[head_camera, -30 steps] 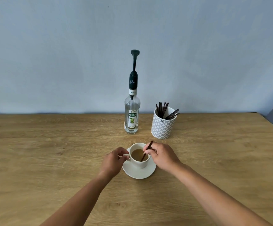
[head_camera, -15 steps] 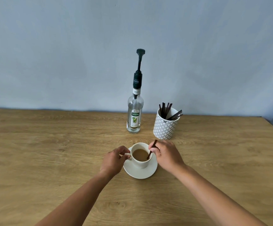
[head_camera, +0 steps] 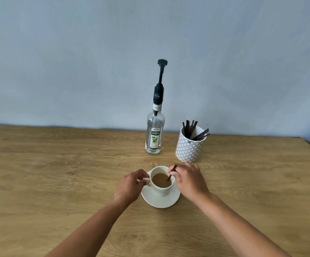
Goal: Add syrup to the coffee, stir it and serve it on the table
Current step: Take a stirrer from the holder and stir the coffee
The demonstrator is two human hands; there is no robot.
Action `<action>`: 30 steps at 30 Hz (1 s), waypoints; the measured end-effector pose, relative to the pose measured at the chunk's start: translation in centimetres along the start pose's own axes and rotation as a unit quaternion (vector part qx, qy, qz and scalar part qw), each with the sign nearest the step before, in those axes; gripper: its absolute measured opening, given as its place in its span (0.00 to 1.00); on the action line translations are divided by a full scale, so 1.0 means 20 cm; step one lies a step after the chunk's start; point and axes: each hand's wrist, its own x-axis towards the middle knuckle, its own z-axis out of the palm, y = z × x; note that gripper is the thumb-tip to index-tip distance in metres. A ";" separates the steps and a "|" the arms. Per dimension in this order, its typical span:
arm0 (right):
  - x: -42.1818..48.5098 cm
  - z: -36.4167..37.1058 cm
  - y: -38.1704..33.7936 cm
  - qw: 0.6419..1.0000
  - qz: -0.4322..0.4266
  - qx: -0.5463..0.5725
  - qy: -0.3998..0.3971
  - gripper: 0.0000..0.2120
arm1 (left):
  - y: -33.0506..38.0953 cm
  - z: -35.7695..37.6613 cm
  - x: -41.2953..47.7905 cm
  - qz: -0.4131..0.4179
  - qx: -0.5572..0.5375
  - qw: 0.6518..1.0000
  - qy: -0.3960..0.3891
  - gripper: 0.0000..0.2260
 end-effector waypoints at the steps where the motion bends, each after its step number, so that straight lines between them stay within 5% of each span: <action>1: -0.01 0.00 0.00 1.000 0.002 0.004 -0.006 0.07 | 0.00 0.00 0.00 0.000 -0.001 1.000 0.001 0.11; 8: -0.02 0.04 -0.04 0.995 0.016 0.097 -0.021 0.07 | 0.00 0.00 0.00 -0.001 0.001 1.000 -0.004 0.07; 16: -0.01 0.02 0.00 1.000 0.014 -0.002 -0.010 0.08 | 0.00 0.00 0.00 -0.007 0.002 1.000 -0.005 0.06; 24: -0.03 0.05 -0.05 0.997 0.017 0.076 -0.023 0.07 | 0.00 0.00 0.00 -0.009 0.006 1.000 -0.006 0.06; 30: -0.01 0.04 -0.04 1.000 0.015 0.009 -0.012 0.09 | 0.00 0.00 0.01 -0.014 -0.006 1.000 -0.011 0.05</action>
